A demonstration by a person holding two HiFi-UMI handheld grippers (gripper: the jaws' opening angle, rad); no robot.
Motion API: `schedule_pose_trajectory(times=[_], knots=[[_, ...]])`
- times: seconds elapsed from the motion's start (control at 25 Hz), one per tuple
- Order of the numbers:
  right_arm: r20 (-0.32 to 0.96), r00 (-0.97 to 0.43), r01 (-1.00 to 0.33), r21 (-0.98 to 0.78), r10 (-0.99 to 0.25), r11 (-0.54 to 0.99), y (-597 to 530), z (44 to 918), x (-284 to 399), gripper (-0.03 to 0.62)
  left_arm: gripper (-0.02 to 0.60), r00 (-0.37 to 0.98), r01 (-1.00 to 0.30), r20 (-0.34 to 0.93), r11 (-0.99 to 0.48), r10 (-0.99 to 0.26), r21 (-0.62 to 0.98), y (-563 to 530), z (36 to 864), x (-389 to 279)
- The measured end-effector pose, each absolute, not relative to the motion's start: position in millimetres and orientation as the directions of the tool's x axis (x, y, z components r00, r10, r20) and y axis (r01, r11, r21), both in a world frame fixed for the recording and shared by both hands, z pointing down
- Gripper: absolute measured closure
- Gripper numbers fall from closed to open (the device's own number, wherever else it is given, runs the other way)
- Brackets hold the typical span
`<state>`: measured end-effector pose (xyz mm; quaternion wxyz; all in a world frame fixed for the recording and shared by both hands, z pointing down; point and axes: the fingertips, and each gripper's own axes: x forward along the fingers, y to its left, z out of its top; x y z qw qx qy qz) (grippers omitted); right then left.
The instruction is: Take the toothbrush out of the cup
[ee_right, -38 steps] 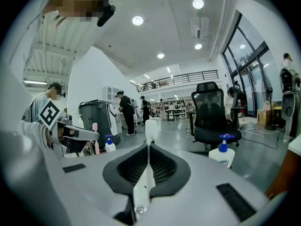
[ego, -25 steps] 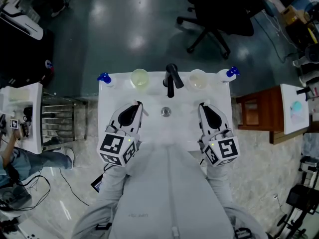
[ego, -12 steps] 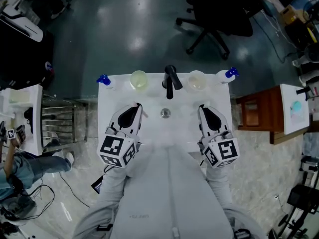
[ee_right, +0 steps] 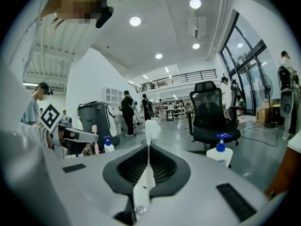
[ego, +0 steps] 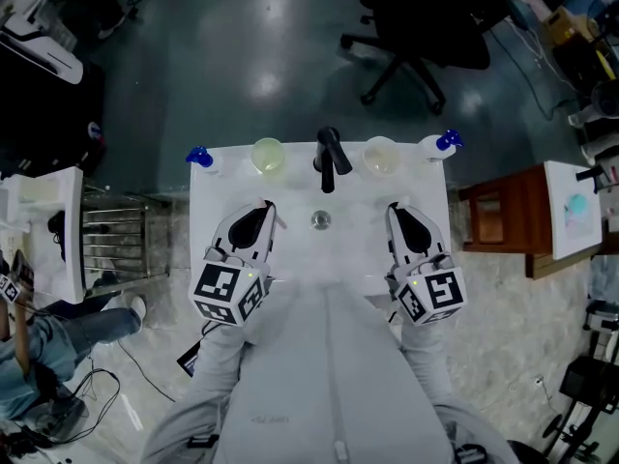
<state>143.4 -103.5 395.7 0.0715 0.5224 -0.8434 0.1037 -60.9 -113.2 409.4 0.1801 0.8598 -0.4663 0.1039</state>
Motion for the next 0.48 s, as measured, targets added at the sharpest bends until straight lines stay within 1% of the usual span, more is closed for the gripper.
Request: schedule_pose_trajectory(times=[0.48], knots=[[0.231, -0.438, -0.899, -0.097, -0.869, 0.427, -105.8, 394.8, 145.8, 0.564, 0.546, 0.539, -0.842, 0.354, -0.496, -0.764, 0.212, -114.2, 410.8, -64.3]])
